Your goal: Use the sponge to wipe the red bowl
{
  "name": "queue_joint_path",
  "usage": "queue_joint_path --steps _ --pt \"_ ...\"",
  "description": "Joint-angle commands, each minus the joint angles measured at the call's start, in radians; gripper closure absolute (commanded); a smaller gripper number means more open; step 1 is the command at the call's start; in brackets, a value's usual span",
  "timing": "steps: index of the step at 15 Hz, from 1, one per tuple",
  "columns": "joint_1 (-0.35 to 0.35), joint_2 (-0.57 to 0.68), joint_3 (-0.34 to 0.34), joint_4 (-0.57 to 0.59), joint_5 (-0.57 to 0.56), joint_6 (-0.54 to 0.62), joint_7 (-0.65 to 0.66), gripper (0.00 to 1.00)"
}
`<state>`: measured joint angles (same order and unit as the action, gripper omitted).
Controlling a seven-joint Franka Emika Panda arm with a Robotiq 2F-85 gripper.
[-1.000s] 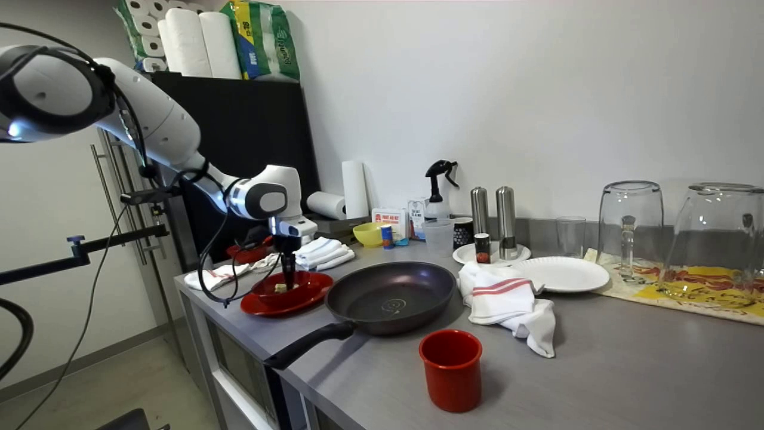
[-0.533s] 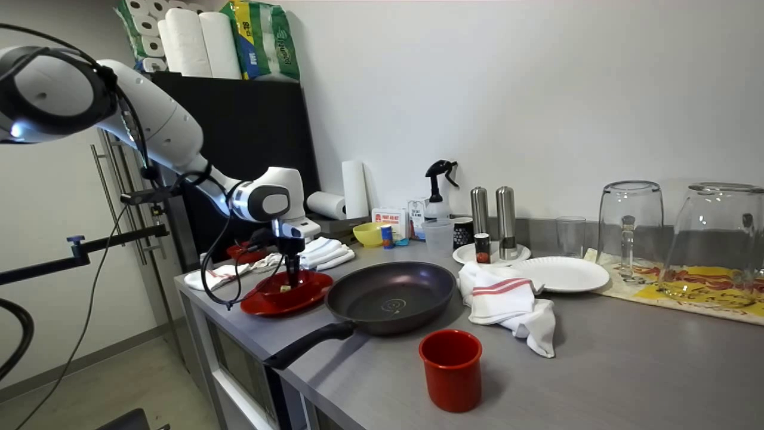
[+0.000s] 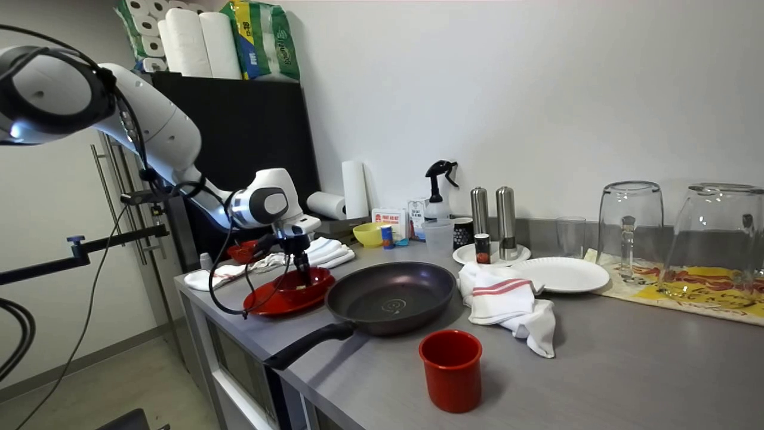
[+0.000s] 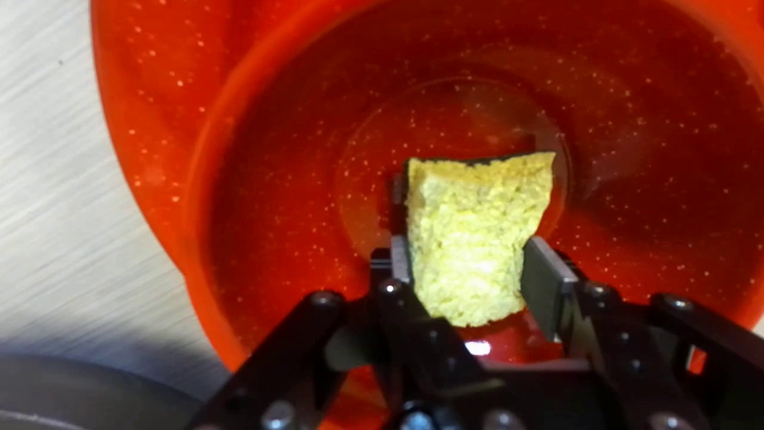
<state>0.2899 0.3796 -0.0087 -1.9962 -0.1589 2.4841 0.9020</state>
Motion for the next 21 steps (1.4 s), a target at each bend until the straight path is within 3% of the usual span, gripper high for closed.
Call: queue_joint_path --steps 1,3,10,18,21 --pt "0.028 -0.010 -0.027 -0.030 -0.074 0.042 0.074 0.77" --pt "0.026 -0.013 -0.021 -0.032 -0.077 0.034 0.079 0.77" --pt "-0.034 -0.030 0.067 -0.018 0.114 -0.084 -0.033 0.77" --pt "-0.059 -0.041 0.098 -0.002 0.222 -0.169 -0.094 0.77" --pt "-0.067 -0.054 0.110 0.017 0.256 -0.264 -0.131 0.77"
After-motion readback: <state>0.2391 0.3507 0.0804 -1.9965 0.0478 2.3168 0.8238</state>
